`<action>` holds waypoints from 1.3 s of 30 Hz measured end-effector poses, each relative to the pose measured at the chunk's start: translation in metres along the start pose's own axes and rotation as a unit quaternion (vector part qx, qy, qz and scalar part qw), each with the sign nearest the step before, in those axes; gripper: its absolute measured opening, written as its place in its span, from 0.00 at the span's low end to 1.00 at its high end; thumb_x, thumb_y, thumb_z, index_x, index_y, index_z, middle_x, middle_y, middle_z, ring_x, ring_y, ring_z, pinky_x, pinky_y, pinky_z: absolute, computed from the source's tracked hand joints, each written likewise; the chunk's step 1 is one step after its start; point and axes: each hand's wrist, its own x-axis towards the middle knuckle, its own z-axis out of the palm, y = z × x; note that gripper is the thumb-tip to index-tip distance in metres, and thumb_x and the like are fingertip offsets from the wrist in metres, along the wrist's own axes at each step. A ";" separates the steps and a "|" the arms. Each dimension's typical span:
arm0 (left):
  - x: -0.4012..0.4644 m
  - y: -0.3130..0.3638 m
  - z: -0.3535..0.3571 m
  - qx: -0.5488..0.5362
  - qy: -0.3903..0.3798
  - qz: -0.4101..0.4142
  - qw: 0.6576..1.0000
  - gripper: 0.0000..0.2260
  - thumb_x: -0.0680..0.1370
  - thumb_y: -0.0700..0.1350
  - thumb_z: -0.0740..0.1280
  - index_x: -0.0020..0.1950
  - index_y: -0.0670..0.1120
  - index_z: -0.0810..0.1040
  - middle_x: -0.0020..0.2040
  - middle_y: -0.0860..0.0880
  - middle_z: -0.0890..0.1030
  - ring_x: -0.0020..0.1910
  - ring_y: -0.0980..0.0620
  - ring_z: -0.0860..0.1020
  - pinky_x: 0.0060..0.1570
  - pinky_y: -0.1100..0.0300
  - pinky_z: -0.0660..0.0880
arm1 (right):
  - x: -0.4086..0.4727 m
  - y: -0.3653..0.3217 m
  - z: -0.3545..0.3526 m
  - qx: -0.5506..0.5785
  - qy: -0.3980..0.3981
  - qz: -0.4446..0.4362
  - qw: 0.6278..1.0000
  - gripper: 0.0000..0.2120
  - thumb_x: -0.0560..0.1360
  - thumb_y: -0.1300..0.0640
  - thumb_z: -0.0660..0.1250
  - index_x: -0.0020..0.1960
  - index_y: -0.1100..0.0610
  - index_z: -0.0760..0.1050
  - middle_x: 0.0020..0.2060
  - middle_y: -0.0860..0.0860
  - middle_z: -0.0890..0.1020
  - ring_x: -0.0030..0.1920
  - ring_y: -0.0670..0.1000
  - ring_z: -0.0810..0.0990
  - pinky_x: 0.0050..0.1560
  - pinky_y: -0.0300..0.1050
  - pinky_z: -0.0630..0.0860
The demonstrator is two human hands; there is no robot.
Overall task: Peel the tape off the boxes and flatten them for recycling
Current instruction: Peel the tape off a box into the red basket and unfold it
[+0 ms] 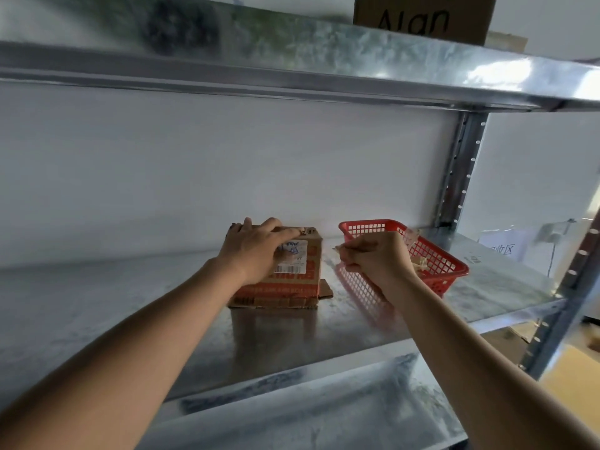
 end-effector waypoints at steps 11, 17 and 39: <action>0.021 0.033 -0.004 -0.005 -0.012 -0.012 1.000 0.23 0.84 0.63 0.54 0.80 0.65 0.60 0.75 0.57 0.67 0.70 0.36 0.70 0.70 0.35 0.67 | 0.010 -0.004 -0.047 -0.230 0.097 -0.136 0.959 0.04 0.72 0.59 0.76 0.44 0.52 0.88 0.38 0.47 0.88 0.41 0.49 0.85 0.46 0.44 0.81; 0.035 0.071 -0.009 -0.013 0.006 0.000 1.000 0.23 0.84 0.61 0.60 0.79 0.65 0.62 0.71 0.56 0.70 0.66 0.38 0.72 0.68 0.38 0.70 | 0.030 0.022 -0.067 -0.350 0.065 -0.137 0.925 0.07 0.74 0.62 0.77 0.52 0.56 0.87 0.51 0.57 0.85 0.47 0.54 0.83 0.50 0.49 0.83; 0.046 0.113 -0.010 -0.019 -0.005 -0.052 0.998 0.23 0.84 0.60 0.60 0.79 0.65 0.62 0.73 0.56 0.70 0.67 0.38 0.72 0.69 0.38 0.69 | 0.062 0.045 -0.097 -0.347 -0.133 -0.256 0.892 0.10 0.80 0.45 0.69 0.54 0.48 0.85 0.45 0.39 0.77 0.44 0.42 0.81 0.37 0.34 0.72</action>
